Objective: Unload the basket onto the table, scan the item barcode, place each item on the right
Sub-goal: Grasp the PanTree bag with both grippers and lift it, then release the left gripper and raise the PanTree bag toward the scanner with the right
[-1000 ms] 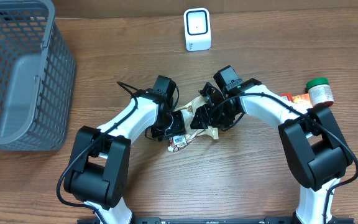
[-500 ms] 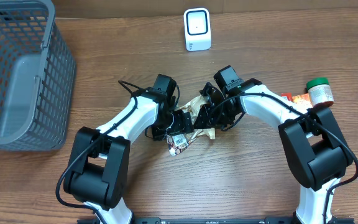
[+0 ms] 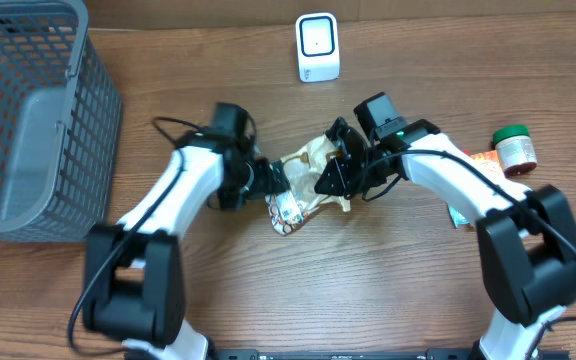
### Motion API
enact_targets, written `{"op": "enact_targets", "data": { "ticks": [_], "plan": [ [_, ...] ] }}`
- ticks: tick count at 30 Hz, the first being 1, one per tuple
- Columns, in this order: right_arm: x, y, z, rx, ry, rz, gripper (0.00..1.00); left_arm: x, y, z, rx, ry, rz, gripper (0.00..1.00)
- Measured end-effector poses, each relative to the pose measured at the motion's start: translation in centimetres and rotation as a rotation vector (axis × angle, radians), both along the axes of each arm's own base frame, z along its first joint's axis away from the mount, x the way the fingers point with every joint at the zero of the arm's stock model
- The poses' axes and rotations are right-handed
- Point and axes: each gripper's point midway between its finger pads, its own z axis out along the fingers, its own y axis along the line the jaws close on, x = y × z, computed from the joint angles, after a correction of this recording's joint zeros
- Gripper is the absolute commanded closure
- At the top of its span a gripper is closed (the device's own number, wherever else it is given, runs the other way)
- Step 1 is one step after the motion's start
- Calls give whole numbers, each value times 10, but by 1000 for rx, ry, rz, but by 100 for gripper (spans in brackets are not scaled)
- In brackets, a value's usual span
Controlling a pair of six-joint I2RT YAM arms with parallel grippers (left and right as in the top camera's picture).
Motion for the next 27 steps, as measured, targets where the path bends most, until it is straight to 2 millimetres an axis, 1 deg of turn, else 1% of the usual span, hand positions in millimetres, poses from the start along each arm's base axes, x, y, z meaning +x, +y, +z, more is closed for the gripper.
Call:
{"op": "enact_targets", "data": {
  "ticks": [2, 4, 6, 8, 10, 11, 14, 17, 18, 22, 27],
  "plan": [
    [2, -1, 11, 6, -36, 2, 96, 12, 9, 23, -9, -77, 25, 8],
    [3, -1, 19, 10, -68, 11, 96, 26, 23, 53, -19, -175, 64, 7],
    [4, -1, 25, 16, -97, 24, 96, 37, 37, 77, -20, -259, 104, 7],
    [5, -2, 31, 15, -129, 33, 96, 44, 56, 97, -8, -331, 151, 6],
    [7, -5, 38, 2, -169, 33, 96, 48, 76, 109, 21, -375, 200, 3],
    [9, -7, 43, -6, -194, 28, 96, 48, 87, 112, 44, -389, 227, 0],
    [17, -12, 66, -20, -293, 10, 96, 50, 122, 112, 130, -400, 311, 0],
    [23, -18, 90, -28, -391, -10, 96, 47, 152, 111, 224, -397, 380, 0],
    [25, -20, 99, -32, -429, -15, 96, 46, 159, 111, 251, -396, 396, 0],
    [31, -27, 117, -62, -536, -15, 96, 45, 179, 112, 337, -402, 440, 0],
    [36, -30, 126, -122, -643, 15, 96, 47, 194, 117, 413, -425, 462, 0]
  ]
}}
